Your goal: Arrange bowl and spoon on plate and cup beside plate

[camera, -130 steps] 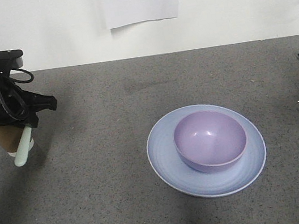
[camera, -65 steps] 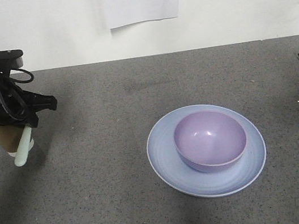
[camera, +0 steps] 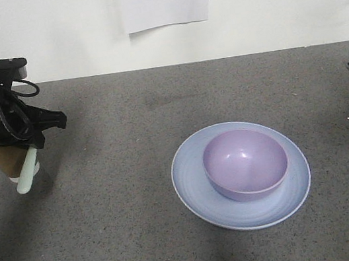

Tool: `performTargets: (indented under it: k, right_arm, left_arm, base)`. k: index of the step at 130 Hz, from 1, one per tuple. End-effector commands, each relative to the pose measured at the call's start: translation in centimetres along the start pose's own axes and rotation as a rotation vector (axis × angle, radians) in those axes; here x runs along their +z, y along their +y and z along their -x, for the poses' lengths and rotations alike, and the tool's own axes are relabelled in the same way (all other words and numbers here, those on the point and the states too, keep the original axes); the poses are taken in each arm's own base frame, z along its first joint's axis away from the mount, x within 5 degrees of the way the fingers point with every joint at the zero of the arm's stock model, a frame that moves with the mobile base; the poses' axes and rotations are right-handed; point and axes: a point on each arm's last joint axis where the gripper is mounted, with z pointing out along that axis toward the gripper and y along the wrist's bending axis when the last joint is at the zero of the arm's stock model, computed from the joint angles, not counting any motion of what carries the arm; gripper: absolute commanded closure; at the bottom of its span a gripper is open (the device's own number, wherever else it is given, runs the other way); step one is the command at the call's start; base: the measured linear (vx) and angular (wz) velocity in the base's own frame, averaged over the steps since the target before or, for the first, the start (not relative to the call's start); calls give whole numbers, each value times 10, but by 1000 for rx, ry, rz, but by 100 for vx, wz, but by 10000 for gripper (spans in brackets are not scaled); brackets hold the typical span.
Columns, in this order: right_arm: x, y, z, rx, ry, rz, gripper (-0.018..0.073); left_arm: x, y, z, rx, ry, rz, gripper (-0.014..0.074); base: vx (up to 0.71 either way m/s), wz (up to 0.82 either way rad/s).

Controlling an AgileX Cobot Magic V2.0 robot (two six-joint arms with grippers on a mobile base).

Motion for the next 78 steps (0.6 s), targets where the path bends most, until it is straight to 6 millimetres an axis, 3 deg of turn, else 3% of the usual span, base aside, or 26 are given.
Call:
performTargets:
  k: [1,78]
  right_arm:
    - [-14,-1,9,-8,-97,-1,560]
    - [-14,-1,9,-8,-96,-1,560]
  left_arm:
    - [-27,-3,6,4,-109,-11,603]
    - [-33,-3,7,5,-141,-13,604]
  base:
    - [0,0]
    - [0,0]
